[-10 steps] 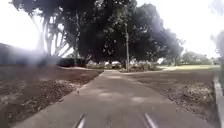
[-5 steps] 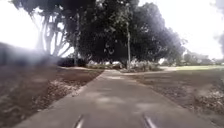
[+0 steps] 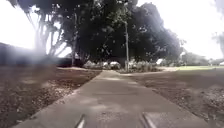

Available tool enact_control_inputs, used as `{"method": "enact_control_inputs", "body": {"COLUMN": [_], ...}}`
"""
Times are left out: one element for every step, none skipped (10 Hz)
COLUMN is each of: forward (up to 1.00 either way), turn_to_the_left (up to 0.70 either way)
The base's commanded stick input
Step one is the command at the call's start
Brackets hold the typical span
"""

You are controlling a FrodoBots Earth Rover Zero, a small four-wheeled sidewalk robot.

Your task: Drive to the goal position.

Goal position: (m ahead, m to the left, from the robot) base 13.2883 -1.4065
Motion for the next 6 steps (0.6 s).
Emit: {"method": "enact_control_inputs", "body": {"forward": [0.70,0.70,0.70,0.70,0.70,0.70], "turn_to_the_left": [0.00,0.00,0.00,-0.02,-0.16,-0.29]}}
